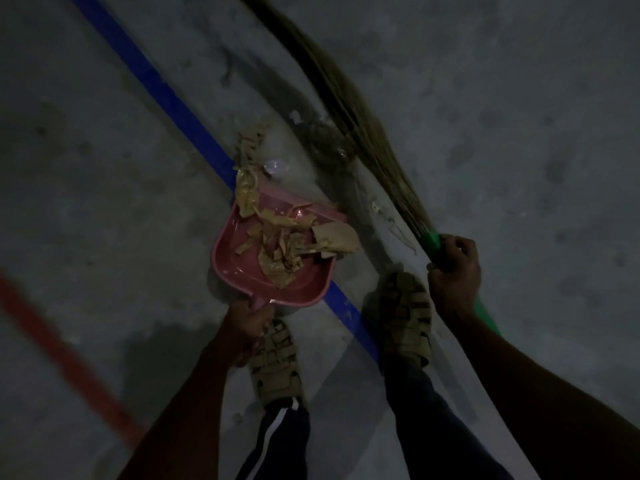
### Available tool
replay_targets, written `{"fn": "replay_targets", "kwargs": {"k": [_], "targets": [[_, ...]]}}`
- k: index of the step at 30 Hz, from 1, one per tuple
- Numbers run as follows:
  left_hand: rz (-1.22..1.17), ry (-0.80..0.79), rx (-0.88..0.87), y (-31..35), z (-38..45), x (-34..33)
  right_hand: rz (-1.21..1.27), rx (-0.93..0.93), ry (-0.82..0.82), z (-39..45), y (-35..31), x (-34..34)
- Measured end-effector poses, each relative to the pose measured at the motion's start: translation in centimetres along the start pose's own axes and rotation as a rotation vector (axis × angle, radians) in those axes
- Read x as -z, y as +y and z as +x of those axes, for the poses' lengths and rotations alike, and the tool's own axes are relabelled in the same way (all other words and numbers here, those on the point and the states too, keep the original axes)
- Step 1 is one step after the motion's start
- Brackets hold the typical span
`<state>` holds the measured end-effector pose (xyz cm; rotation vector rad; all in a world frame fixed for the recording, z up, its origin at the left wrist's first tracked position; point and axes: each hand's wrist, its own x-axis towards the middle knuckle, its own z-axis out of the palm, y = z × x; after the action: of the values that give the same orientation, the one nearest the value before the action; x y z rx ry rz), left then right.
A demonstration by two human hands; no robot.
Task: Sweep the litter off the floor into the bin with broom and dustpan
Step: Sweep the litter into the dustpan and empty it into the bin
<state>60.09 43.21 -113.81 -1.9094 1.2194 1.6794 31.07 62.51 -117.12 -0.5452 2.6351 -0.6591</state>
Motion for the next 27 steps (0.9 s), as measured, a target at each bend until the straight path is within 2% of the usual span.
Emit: {"fn": "replay_targets", "kwargs": {"k": [6, 9, 16, 21, 27], "targets": [[-0.152, 0.068, 0.132, -2.6, -0.3, 0.5, -0.004, 0.029, 0.005, 3.2, -3.4, -1.6], [-0.22, 0.081, 0.132, -2.7, -0.1, 0.6, -0.06, 0.045, 0.018, 4.5, -4.2, -2.4], [-0.128, 0.052, 0.117, -1.9, 0.8, 1.9, -0.169, -0.045, 0.035, 5.5, -3.0, -3.0], [-0.023, 0.044, 0.078, 0.3, 2.1, 2.8, -0.25, -0.113, -0.129, 5.3, -1.6, -2.9], [0.138, 0.007, 0.005, 4.0, 4.4, 2.6, -0.234, 0.005, -0.283, 4.3, -0.7, -3.3]]}}
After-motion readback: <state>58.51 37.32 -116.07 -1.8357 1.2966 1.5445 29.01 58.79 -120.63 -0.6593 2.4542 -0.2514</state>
